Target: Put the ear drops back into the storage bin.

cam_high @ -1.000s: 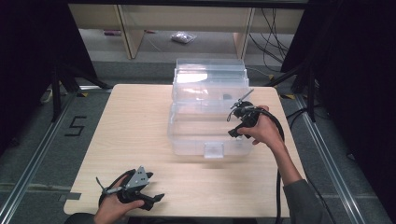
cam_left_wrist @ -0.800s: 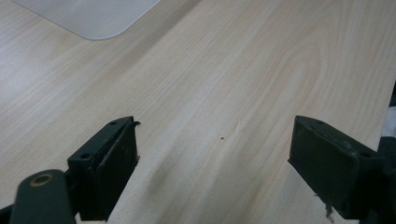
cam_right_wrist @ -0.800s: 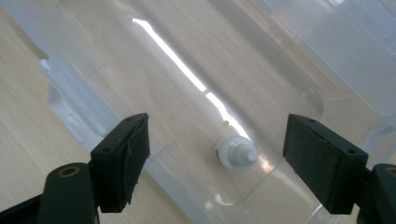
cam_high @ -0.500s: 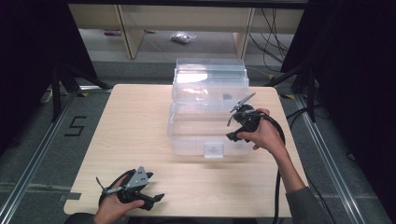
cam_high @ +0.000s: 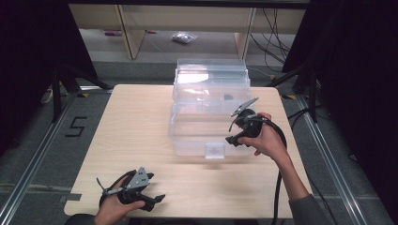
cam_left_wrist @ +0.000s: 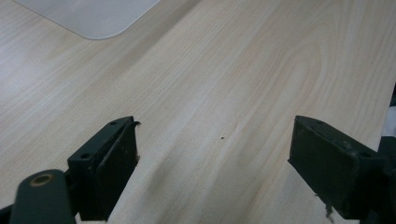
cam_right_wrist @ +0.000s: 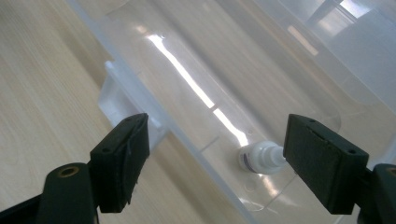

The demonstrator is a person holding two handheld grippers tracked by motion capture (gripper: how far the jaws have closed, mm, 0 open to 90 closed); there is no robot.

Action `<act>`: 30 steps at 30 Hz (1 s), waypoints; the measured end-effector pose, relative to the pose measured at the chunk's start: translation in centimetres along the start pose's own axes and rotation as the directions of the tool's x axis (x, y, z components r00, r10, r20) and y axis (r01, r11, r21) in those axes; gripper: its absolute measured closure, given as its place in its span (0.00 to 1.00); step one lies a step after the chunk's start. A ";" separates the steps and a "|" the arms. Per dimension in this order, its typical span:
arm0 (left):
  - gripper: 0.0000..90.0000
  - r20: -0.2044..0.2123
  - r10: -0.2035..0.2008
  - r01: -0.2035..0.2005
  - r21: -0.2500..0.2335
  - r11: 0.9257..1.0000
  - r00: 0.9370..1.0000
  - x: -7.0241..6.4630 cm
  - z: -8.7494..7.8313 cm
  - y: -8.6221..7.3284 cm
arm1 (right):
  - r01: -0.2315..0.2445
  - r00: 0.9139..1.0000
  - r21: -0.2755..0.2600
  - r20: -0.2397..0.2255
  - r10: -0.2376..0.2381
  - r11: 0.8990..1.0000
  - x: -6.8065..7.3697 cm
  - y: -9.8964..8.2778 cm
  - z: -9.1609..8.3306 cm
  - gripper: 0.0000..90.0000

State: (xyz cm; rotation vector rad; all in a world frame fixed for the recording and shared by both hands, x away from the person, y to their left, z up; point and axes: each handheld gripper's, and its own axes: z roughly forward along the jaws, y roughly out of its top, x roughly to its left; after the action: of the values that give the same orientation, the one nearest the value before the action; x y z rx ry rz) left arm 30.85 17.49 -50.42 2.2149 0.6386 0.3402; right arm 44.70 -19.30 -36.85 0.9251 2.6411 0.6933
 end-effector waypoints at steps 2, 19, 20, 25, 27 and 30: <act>0.16 0.000 -0.006 0.006 -0.001 1.000 1.000 0.0 0.0 0.0 | -0.002 1.000 -0.004 0.002 0.002 1.000 0.3 0.0 -0.2 0.26; 0.16 0.001 0.000 0.000 0.000 1.000 1.000 0.0 0.0 0.0 | 0.020 1.000 -0.052 -0.021 -0.021 0.998 2.0 -1.2 -0.7 0.26; 0.16 0.000 0.000 0.000 0.001 1.000 1.000 0.0 0.0 0.0 | 0.031 0.999 -0.051 -0.023 -0.032 0.998 2.1 -1.4 -0.9 0.26; 0.16 0.000 0.001 -0.001 0.001 1.000 1.000 0.0 0.0 0.0 | 0.014 1.000 -0.061 -0.026 -0.015 0.998 2.7 -1.9 -0.9 0.26; 0.16 0.000 0.001 -0.001 0.002 1.000 1.000 0.0 0.0 0.0 | 0.026 0.999 -0.068 -0.025 -0.028 0.997 2.9 -2.1 -0.9 0.26; 0.16 0.006 -0.002 0.002 0.001 1.000 1.000 -0.1 0.0 0.0 | 0.017 0.999 -0.080 -0.035 -0.020 0.997 3.2 -2.5 -0.8 0.25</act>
State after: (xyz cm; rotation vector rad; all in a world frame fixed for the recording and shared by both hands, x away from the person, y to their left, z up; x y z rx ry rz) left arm 30.81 17.45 -50.44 2.2152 0.6374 0.3328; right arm 40.66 -19.21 -37.73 0.8729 2.6288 0.8111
